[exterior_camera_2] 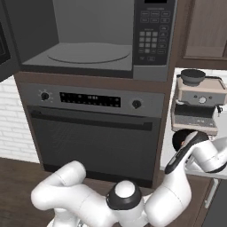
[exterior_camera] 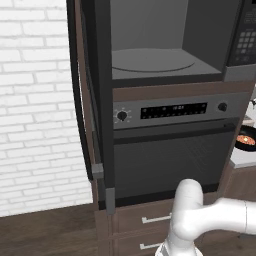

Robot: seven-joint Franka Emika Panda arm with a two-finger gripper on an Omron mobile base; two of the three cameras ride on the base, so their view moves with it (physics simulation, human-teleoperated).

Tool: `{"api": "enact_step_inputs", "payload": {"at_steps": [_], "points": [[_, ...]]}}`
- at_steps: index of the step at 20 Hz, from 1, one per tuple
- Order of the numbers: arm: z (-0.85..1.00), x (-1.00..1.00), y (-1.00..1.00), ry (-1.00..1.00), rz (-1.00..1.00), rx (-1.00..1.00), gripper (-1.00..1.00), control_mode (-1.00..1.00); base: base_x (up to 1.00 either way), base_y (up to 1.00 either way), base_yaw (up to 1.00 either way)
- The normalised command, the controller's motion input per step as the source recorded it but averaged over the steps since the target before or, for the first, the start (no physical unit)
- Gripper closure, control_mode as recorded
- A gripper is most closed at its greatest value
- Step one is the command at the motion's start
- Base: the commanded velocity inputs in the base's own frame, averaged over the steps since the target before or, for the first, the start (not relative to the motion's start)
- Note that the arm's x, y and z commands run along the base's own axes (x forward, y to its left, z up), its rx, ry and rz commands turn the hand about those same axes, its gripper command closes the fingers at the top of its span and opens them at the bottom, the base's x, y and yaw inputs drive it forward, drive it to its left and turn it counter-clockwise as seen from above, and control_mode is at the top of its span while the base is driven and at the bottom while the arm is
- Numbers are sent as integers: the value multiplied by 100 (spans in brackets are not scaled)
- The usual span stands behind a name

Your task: Open the microwave, place the bowl with waffle inside the microwave, then close the microwave door and turn it on.

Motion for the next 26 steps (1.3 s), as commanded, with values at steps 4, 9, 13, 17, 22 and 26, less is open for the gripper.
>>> {"api": "enact_step_inputs", "payload": {"at_steps": [4,9,13,17,22,26], "points": [[-1,48,0,2,-13,0,-100,-100,0,0,0],[-2,61,0,0,-7,0,-100,-100,0,0,0],[-14,17,-19,0,-5,0,-100,-100,0,0,0],[-16,0,-23,0,0,0,-100,-100,0,0,0],[-17,0,-18,1,0,0,-100,-100,0,0,0],[0,0,-1,1,0,0,100,-100,0,0,0]]}}
